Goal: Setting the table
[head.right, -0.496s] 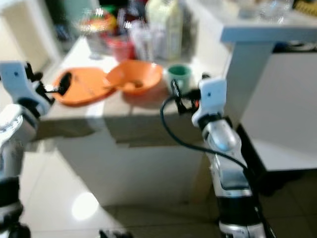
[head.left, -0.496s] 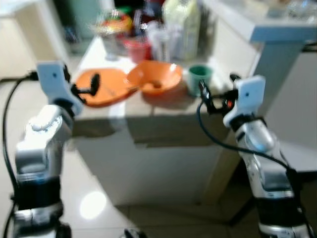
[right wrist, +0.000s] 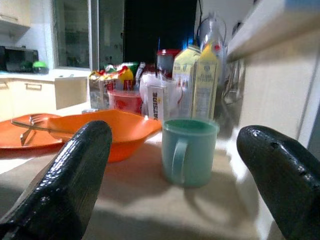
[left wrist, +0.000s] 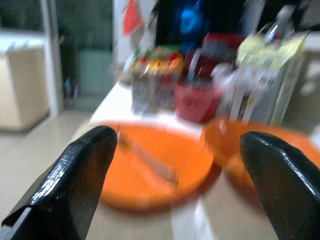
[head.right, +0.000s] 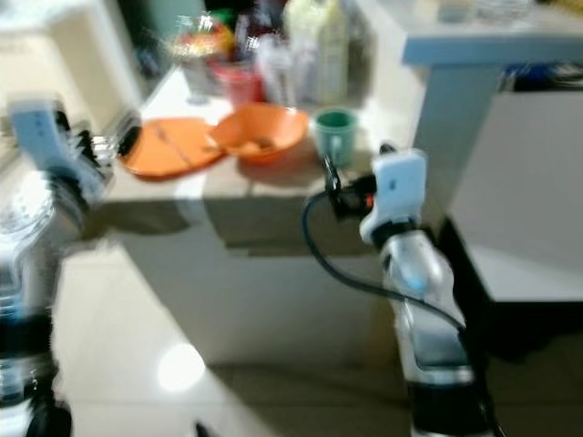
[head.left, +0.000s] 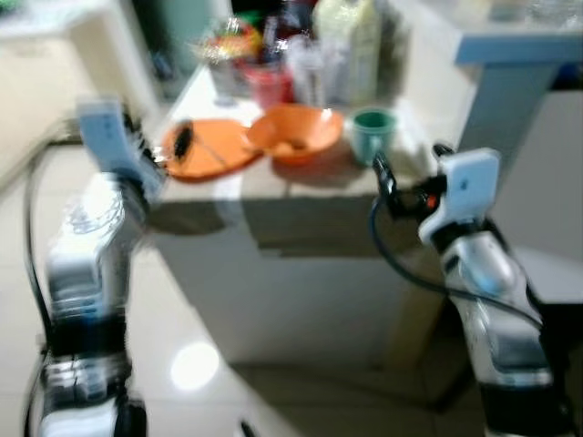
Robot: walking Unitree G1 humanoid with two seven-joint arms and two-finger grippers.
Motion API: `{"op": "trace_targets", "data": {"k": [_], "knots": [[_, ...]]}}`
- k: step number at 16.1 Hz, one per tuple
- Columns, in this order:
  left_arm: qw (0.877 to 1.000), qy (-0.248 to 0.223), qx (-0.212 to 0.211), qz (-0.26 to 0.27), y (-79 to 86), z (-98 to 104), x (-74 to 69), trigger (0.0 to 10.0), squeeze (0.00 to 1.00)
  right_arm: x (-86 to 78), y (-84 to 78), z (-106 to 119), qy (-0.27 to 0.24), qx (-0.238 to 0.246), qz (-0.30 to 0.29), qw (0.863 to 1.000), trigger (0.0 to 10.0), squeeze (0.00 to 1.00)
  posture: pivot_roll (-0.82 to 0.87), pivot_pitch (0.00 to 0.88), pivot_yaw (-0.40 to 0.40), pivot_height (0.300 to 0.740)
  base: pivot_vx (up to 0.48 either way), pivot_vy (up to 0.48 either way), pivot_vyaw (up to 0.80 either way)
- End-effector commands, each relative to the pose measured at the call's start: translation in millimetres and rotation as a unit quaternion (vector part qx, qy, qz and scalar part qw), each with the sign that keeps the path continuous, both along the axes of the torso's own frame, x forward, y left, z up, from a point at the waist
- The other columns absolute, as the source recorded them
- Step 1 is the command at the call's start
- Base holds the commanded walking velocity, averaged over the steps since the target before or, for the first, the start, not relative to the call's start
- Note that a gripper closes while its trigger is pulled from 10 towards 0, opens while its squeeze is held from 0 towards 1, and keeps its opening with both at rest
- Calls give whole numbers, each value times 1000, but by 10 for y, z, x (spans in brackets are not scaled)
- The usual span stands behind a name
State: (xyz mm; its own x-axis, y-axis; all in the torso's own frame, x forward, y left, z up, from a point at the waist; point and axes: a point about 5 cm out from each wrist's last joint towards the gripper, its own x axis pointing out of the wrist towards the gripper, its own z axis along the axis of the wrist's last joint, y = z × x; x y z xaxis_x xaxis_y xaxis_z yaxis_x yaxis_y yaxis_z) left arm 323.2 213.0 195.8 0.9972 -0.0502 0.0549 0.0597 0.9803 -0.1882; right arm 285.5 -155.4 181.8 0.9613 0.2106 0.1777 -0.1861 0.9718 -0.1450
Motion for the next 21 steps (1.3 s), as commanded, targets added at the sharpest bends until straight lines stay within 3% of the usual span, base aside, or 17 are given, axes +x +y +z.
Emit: {"op": "trace_targets", "data": {"k": [1,4,6,13,21], "knots": [[1000,8,-14,10,10,-93,-88,10000,0,-52,-16,-101,12,-16,2,1000,10000,0,-198,3,87,740,0,0,0],[999,36,6,11,-63,-496,-470,10000,0,-143,-63,-252,33,-21,4,999,10000,0,-177,9,81,740,0,0,0],[999,44,11,11,-66,-629,-592,10000,0,-122,-3,-263,33,-17,13,999,10000,0,-163,7,77,740,0,0,0],[999,18,15,25,-55,-487,-548,10000,0,-84,39,-281,28,-8,18,999,10000,0,-158,0,77,740,0,0,0],[1000,11,17,12,-168,-449,-475,10000,0,-54,60,-310,31,-12,18,999,10000,0,-163,1,78,740,358,224,-227]]}}
